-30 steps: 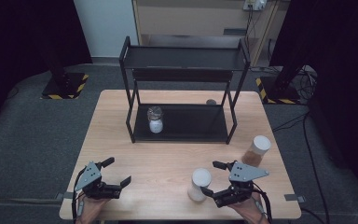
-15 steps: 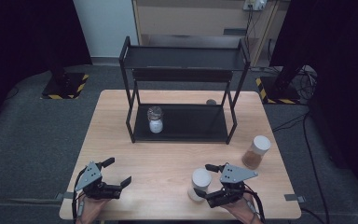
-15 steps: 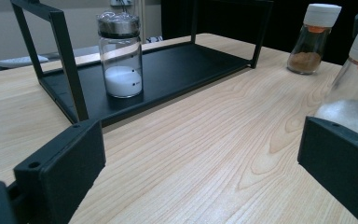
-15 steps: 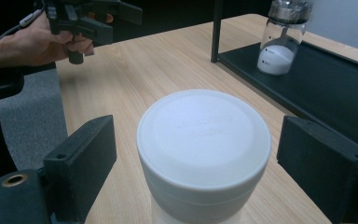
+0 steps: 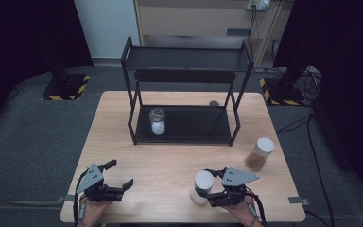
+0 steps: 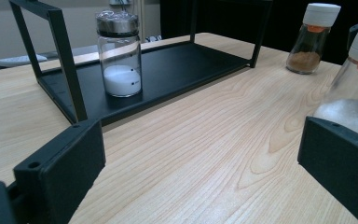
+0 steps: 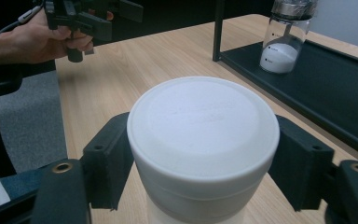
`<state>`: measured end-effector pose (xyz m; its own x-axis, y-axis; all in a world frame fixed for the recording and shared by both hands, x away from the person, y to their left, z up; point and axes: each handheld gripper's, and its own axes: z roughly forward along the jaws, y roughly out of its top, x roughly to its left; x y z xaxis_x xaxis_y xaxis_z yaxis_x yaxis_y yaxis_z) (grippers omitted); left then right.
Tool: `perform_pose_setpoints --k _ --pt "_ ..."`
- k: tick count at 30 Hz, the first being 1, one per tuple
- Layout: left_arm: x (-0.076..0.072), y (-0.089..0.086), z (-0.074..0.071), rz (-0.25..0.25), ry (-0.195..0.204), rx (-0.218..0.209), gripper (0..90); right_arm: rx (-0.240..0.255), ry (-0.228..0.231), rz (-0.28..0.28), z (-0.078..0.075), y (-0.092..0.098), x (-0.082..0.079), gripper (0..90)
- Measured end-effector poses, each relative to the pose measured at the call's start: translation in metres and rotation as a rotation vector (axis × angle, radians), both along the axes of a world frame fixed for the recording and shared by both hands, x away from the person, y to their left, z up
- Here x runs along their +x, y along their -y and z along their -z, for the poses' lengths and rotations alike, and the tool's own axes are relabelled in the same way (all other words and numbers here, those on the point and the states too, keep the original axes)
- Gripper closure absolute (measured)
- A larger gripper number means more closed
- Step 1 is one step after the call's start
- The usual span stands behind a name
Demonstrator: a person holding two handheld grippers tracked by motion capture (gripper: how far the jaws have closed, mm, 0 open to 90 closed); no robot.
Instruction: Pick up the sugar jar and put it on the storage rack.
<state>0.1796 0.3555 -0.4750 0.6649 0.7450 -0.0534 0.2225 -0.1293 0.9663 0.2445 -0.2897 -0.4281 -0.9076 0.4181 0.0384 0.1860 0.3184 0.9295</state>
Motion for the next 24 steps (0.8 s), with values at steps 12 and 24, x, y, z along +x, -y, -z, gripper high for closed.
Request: perform_pose_setpoints --k 12,24 --pt "0.0003 -0.0002 0.0002 0.002 -0.001 -0.001 0.0 0.010 0.004 0.009 0.0029 -0.0002 -0.0026 33.9" --pt "0.0002 -0.0003 0.0002 0.000 0.001 -0.002 0.0 -0.006 -0.001 0.003 -0.0041 -0.0081 0.0005 33.9"
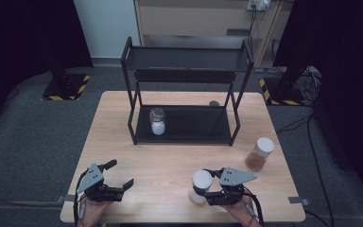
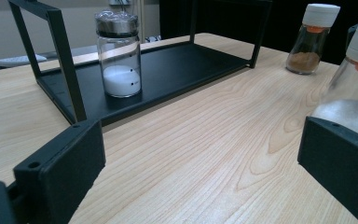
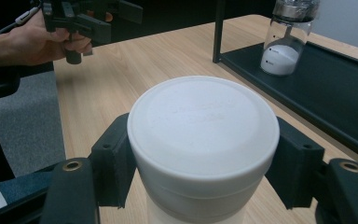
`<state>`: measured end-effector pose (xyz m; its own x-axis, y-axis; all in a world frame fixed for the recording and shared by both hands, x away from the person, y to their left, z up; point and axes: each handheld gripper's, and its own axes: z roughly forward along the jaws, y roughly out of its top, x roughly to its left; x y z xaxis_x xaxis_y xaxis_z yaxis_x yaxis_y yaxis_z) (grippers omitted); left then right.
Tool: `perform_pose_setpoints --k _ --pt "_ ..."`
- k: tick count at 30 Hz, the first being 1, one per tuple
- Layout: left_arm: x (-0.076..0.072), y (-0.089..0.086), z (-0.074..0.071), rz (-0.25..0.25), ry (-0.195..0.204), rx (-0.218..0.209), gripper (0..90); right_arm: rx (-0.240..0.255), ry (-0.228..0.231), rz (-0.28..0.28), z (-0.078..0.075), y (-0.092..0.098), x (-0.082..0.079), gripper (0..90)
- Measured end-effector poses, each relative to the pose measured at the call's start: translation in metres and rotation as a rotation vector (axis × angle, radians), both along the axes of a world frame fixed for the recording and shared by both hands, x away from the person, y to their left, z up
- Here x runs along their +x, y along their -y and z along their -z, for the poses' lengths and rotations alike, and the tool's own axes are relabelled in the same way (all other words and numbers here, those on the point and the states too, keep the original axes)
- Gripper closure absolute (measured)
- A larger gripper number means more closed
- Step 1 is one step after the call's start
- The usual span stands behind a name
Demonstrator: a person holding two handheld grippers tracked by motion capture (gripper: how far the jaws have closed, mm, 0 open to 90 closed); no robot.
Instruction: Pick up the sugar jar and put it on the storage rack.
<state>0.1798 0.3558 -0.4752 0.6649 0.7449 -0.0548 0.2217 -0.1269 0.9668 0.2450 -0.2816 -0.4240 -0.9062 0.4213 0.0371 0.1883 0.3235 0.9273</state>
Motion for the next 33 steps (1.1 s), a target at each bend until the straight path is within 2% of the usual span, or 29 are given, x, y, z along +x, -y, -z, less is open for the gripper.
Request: perform_pose_setpoints --k 8,14,20,33 --pt "0.000 0.000 0.000 0.004 0.001 0.001 0.0 -0.005 0.011 -0.009 -0.016 -0.008 0.009 33.9" --pt "0.000 0.000 0.000 0.004 -0.001 0.001 0.0 -0.012 -0.003 0.005 -0.030 -0.012 0.020 33.9" --pt "0.001 0.000 0.000 0.004 -0.003 0.000 0.0 0.003 -0.004 0.012 -0.042 -0.014 0.031 33.9" --pt "0.001 0.000 0.000 0.006 -0.005 -0.002 0.0 -0.006 0.008 0.037 -0.066 -0.032 0.057 33.9"
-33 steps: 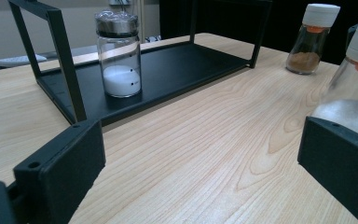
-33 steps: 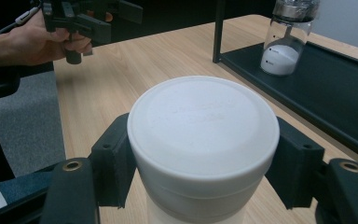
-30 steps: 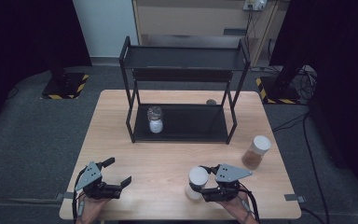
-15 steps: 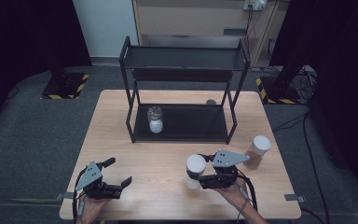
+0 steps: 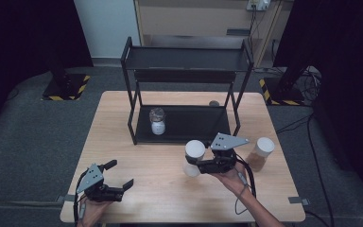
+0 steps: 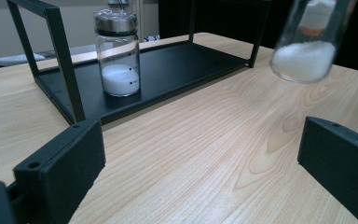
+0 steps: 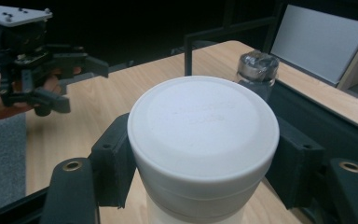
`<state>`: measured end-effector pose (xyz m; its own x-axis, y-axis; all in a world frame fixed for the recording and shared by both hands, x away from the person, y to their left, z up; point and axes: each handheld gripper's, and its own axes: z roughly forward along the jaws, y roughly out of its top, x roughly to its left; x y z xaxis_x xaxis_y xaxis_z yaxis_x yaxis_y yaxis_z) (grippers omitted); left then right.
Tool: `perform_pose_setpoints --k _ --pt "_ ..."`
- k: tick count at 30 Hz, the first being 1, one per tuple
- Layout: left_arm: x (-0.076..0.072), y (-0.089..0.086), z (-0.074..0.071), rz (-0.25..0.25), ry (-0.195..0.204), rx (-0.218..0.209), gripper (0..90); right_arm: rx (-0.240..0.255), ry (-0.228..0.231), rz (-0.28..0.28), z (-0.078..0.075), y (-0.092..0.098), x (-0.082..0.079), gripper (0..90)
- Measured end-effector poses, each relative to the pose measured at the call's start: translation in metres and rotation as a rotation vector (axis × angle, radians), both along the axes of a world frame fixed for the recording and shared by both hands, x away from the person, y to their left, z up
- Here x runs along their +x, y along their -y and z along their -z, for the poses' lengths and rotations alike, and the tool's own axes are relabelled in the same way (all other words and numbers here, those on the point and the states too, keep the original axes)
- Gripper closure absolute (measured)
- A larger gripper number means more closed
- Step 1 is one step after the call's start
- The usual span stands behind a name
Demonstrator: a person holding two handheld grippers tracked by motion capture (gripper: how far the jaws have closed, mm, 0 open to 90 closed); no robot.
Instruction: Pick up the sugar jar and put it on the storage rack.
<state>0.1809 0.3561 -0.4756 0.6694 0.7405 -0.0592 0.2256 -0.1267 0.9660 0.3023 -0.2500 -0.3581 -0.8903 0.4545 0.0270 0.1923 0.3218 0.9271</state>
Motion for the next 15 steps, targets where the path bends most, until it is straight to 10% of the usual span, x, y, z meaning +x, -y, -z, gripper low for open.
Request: perform_pose_setpoints --k 15 --pt "0.001 0.000 0.001 0.002 -0.005 -0.001 0.0 -0.013 0.011 0.069 -0.017 -0.025 0.033 33.9"
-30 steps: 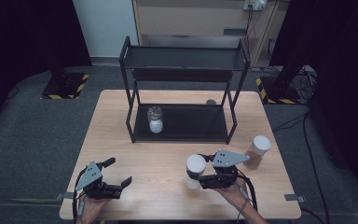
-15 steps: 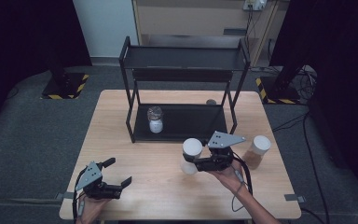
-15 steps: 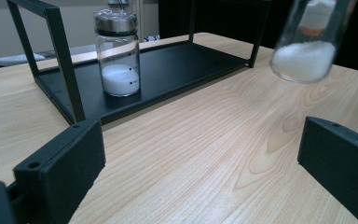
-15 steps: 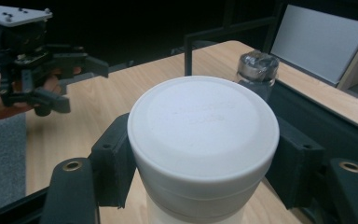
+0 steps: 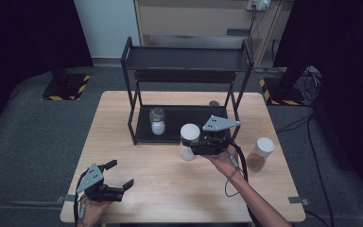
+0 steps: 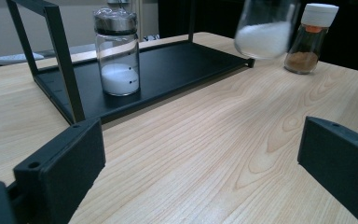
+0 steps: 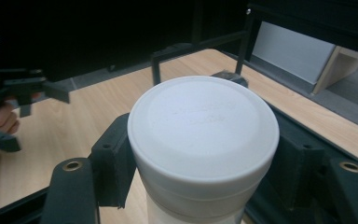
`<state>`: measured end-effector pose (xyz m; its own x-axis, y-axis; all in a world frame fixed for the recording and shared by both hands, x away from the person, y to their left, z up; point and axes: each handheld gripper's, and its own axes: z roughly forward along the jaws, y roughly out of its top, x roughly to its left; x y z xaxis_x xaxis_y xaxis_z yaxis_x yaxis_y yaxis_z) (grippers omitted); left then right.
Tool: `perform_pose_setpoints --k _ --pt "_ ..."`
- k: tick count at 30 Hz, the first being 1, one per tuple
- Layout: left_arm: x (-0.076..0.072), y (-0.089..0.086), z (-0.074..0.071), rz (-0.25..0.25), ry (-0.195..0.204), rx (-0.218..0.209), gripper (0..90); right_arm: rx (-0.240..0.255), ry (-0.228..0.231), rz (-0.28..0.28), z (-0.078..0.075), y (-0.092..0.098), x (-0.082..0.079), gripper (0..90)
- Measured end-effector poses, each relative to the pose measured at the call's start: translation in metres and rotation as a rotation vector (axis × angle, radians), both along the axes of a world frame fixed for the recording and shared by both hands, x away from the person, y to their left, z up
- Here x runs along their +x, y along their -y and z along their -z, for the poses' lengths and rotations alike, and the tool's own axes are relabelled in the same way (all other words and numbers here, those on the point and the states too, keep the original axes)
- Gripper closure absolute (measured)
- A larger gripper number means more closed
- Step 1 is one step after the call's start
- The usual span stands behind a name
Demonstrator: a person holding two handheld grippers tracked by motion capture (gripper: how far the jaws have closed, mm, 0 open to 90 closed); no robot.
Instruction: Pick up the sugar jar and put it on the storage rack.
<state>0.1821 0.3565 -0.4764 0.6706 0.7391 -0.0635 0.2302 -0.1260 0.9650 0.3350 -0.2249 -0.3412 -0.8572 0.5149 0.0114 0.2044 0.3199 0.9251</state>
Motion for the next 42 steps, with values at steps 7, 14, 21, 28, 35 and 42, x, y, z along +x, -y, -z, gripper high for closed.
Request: perform_pose_setpoints --k 7,14,21,28,35,42 --pt "0.000 0.000 0.001 0.001 -0.001 -0.002 0.0 -0.006 0.003 0.046 -0.003 -0.014 0.017 33.9" --pt "0.001 -0.001 0.001 0.001 -0.003 -0.005 0.0 -0.018 -0.001 0.092 0.002 -0.027 0.032 33.9" --pt "0.000 -0.002 0.001 -0.002 -0.002 -0.008 0.0 -0.038 0.000 0.126 0.006 -0.039 0.050 33.9" --pt "0.001 -0.001 0.002 0.000 -0.006 -0.006 0.0 -0.029 0.002 0.164 0.013 -0.046 0.063 33.9" --pt "0.001 -0.001 0.002 0.000 -0.005 -0.006 0.0 -0.037 0.011 0.207 0.021 -0.056 0.073 33.9" --pt "0.001 -0.002 0.002 0.001 -0.004 -0.009 0.0 -0.027 0.005 0.243 0.033 -0.063 0.080 34.0"
